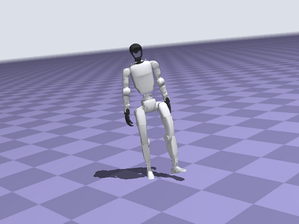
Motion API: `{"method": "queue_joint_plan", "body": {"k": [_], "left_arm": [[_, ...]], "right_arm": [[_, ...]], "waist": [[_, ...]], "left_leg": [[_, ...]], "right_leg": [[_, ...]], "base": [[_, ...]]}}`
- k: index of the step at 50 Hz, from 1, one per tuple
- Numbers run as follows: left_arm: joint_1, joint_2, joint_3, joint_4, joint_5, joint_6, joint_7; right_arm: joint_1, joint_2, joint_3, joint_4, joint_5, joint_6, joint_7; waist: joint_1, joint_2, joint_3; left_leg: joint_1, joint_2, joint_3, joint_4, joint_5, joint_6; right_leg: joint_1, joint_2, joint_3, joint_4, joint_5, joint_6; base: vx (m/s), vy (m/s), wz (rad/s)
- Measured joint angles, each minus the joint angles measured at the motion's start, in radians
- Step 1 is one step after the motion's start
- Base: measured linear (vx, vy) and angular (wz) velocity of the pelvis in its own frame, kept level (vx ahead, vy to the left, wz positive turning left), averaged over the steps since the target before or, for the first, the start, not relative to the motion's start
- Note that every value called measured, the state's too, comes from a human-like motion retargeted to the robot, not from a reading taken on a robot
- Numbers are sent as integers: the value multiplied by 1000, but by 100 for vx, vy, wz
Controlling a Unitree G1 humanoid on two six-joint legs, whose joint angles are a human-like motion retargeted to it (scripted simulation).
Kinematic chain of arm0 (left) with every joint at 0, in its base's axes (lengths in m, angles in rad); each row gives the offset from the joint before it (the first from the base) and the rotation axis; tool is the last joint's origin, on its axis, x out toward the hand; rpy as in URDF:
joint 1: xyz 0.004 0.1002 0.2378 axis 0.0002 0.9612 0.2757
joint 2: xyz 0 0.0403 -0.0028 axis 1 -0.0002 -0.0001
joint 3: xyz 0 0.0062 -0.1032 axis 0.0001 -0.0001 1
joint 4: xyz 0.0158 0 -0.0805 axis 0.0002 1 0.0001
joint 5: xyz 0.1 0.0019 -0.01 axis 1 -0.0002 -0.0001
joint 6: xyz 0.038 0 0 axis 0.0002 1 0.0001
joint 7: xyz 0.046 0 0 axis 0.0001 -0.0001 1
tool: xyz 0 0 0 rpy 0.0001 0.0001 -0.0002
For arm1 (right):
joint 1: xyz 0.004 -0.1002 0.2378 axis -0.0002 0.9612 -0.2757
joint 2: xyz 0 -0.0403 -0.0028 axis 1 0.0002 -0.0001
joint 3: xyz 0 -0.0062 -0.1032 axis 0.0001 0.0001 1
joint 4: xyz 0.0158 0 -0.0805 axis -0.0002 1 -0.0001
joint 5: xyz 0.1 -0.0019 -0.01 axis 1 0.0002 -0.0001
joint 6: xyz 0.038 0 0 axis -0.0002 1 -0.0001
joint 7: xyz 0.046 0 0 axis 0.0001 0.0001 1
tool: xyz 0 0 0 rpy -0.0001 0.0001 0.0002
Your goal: Upper body actions
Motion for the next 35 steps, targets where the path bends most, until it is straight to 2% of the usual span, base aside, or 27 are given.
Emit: {"method": "queue_joint_plan", "body": {"k": [3,5,7,11,12,15,18,20,23,25,30,35], "left_arm": [[-1,-3,-13,-43,-23,-3,-3],[-5,-4,-22,-62,-47,-8,-13],[-7,-7,-11,-64,-67,-10,-21],[13,-16,11,-4,-95,-11,-24],[23,-16,21,24,-94,-5,-23],[69,-15,59,115,-74,28,-13],[91,-22,64,157,-53,58,2],[97,-26,65,159,-34,67,7],[106,-28,62,130,-5,59,-1],[113,-26,63,103,11,49,-12],[92,-4,59,85,-15,39,-2],[57,2,63,80,-48,48,-10]], "right_arm": [[30,-26,3,12,1,31,11],[46,-26,11,12,-6,53,11],[41,-18,23,12,-24,64,3],[-6,13,25,11,-84,54,-24],[-15,22,29,7,-99,42,-29],[-24,50,79,-17,-113,3,-33],[-44,68,111,-31,-106,1,-16],[-50,77,109,-37,-105,1,-6],[-29,76,95,-38,-100,-5,0],[-9,74,88,-31,-100,-4,1],[35,68,60,2,-115,9,5],[78,48,18,12,-137,48,3]], "waist": [[100,-25,49],[201,-66,93],[322,-124,172],[480,-223,336],[493,-246,358],[479,-313,360],[435,-310,334],[403,-275,302],[343,-208,212],[303,-178,144],[202,-126,22],[100,-79,-125]], "left_leg": [[-228,39,-22,-57,-25,11],[-387,90,-52,-49,-22,28],[-492,168,-66,-56,-10,51],[-577,293,-73,-142,42,90],[-583,309,-86,-164,52,100],[-571,324,-130,-208,83,115],[-544,327,-121,-190,86,103],[-523,321,-99,-146,76,80],[-489,282,-98,-37,55,49],[-450,238,-122,37,58,26],[-233,51,-233,139,137,-30],[-31,-4,-170,150,177,-27]], "right_leg": [[30,-26,1,-5,1,-22],[31,-55,31,5,1,-48],[40,-95,95,26,-3,-77],[58,-192,209,100,-27,-103],[58,-210,231,118,-36,-108],[43,-241,291,162,-63,-115],[43,-214,296,154,-64,-112],[54,-169,276,124,-57,-109],[54,-101,216,73,-48,-100],[41,-72,177,49,-50,-91],[24,-33,80,9,-61,-64],[-37,-14,-18,-28,-62,-29]], "base": [[-16,-6,-30],[-18,-17,-113],[-17,-23,-189],[-7,-19,-158],[9,-7,-99],[12,-2,-56],[-7,-1,18],[-10,2,72],[0,9,123],[8,8,136],[10,2,125],[17,-2,114]]}}
